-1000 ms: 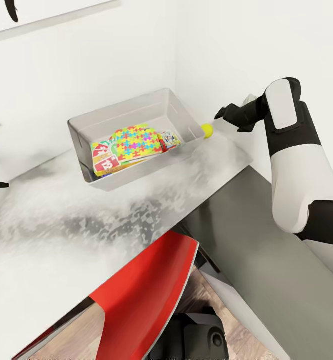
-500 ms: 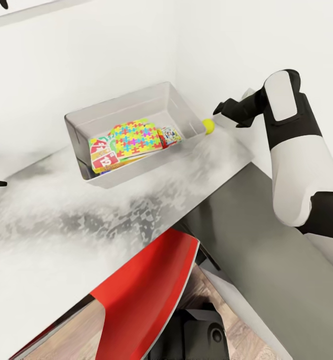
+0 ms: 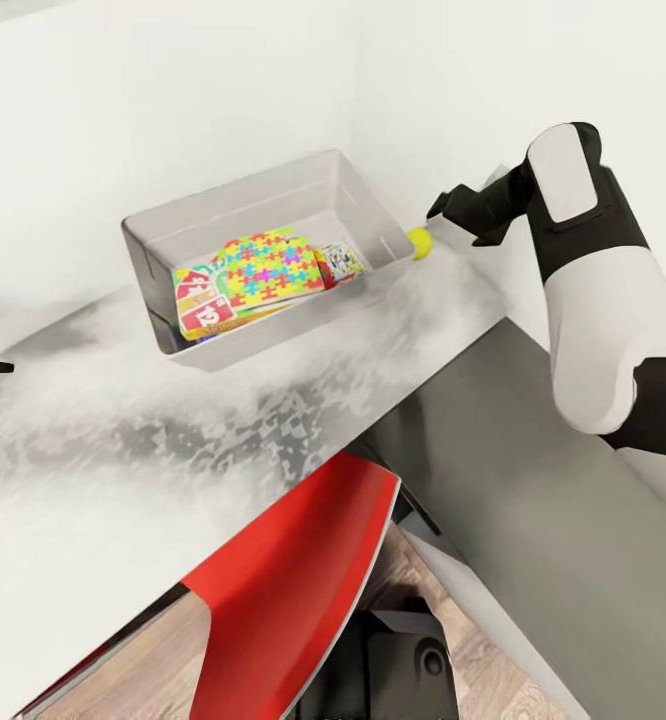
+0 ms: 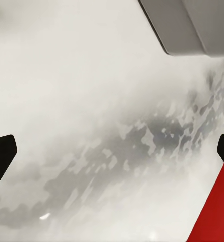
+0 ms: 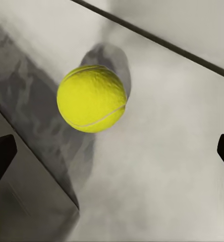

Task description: Put all the toys in the child's room - the three board games (two on the bed and one on the table), the two jigsaw puzzles on the table, and the tennis ball on the table - inside the toy box on the table in the child's room.

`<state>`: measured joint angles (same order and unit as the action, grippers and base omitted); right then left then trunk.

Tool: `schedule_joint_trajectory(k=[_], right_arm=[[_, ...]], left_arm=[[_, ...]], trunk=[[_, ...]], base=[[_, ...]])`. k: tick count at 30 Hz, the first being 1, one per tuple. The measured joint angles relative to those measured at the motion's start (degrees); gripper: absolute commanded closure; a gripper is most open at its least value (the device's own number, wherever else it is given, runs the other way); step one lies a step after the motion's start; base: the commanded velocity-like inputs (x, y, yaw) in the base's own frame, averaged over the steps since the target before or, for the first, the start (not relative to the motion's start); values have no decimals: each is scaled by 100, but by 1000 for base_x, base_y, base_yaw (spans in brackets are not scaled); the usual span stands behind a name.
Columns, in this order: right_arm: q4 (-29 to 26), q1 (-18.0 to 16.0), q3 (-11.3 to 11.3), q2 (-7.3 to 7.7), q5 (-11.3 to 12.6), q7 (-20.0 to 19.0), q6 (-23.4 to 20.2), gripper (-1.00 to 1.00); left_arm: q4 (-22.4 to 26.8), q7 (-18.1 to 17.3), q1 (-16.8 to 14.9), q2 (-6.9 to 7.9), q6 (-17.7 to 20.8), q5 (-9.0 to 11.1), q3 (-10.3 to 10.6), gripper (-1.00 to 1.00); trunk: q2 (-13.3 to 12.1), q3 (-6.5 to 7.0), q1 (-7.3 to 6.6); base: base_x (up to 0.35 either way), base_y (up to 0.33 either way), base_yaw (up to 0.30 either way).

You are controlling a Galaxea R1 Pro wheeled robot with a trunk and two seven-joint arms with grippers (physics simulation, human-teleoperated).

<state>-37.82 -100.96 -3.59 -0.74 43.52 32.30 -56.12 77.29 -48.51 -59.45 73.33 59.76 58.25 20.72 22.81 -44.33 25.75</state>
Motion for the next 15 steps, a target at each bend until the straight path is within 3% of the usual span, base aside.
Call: schedule_joint_trajectory(k=[15], right_arm=[[177, -316, 4, 0, -3, 3, 11, -100]], left_arm=[[0, 0, 0, 0, 0, -5, 0, -100]], trunk=[[0, -141, 0]], base=[[0, 0, 0]])
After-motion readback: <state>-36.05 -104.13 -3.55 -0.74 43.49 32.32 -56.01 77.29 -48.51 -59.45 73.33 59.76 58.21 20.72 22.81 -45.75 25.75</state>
